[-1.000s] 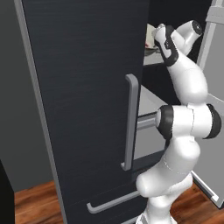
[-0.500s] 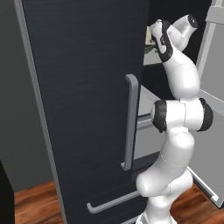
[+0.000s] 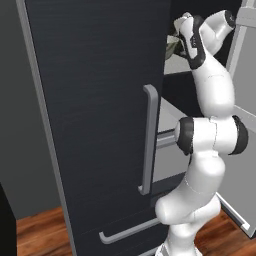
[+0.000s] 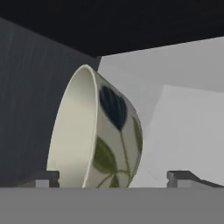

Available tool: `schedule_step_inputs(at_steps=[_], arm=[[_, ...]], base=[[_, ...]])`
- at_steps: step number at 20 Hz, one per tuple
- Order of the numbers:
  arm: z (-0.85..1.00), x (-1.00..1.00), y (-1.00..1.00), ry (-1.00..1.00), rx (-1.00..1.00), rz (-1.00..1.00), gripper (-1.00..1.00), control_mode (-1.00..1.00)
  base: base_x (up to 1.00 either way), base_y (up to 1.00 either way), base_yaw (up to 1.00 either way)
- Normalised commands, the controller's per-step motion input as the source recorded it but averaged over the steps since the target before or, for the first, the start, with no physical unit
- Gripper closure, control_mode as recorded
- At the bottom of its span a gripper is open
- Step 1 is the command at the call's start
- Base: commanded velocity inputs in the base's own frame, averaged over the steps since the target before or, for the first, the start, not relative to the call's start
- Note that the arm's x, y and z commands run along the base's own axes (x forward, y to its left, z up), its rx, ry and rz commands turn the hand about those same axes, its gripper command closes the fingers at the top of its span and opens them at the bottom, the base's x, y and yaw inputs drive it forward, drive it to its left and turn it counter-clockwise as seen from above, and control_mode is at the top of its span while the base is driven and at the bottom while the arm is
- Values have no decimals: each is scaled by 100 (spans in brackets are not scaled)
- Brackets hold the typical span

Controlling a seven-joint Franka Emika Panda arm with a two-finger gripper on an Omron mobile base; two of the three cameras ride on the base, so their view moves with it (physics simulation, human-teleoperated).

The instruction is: Place one of the steaks on the plate and the other in the bowl. Then place the bowl in the fridge.

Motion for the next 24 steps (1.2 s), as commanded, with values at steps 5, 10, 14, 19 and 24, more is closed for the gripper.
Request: schedule_step_inputs(at_steps=[5, 10, 14, 19, 24], arm=[[-53, -100, 90, -32, -7, 0, -100, -100], [-64, -100, 88, -24, -13, 0, -100, -100], [49, -100, 19, -19, 4, -4, -100, -100], [90, -100, 0, -6, 21, -1, -100, -100], [73, -100, -16, 22, 30, 0, -100, -100]], base=[[0, 0, 0], [0, 0, 0], [0, 0, 0], [0, 0, 0], [0, 0, 0]])
